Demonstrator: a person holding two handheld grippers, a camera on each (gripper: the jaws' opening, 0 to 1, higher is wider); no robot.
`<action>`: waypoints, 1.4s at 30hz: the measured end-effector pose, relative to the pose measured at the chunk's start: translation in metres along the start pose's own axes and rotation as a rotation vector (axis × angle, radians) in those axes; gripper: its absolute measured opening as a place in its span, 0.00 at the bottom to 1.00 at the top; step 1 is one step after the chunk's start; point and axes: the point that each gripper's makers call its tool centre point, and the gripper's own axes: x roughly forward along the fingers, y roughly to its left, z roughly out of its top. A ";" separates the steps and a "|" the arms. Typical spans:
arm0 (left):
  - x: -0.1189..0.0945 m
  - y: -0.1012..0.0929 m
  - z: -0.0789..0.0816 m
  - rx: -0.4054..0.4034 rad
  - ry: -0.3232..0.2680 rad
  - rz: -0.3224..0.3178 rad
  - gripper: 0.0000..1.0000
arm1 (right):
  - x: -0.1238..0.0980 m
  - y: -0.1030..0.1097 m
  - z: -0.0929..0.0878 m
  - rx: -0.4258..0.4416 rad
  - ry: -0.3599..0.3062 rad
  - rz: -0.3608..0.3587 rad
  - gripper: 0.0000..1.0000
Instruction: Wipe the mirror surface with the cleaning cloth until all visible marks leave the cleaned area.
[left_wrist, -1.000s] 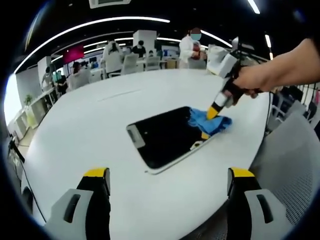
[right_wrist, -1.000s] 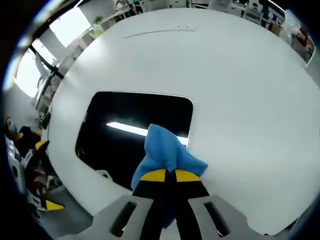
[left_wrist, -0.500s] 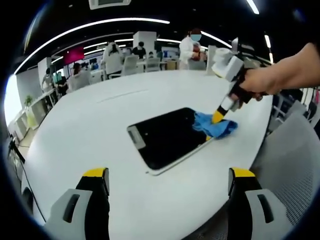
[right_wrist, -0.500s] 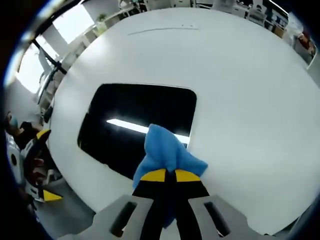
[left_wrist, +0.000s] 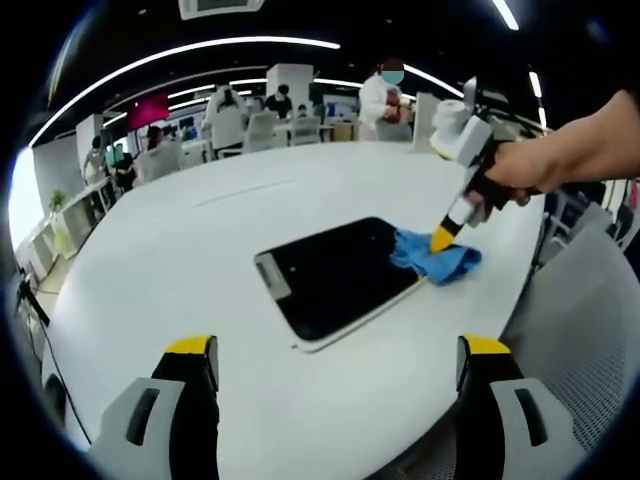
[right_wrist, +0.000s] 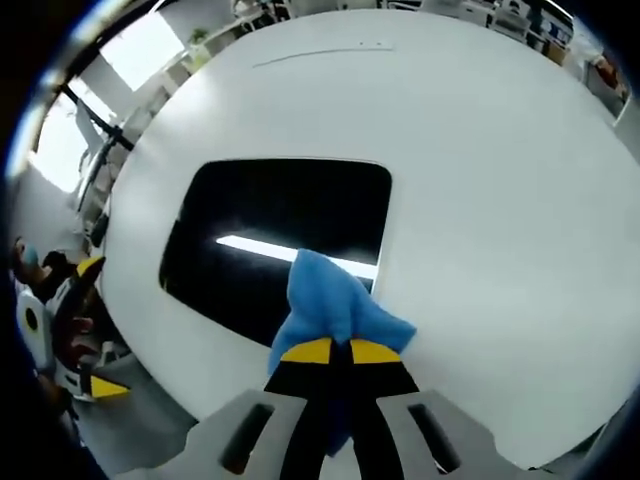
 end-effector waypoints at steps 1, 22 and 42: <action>0.000 0.000 0.000 0.000 -0.001 0.001 0.99 | -0.002 0.001 -0.001 0.003 0.000 0.001 0.00; -0.001 0.001 0.001 0.006 -0.009 0.006 0.99 | 0.002 0.011 0.005 0.024 0.006 -0.007 0.00; -0.001 0.001 0.000 0.005 -0.008 0.002 0.99 | 0.008 0.038 0.011 0.021 -0.002 0.038 0.00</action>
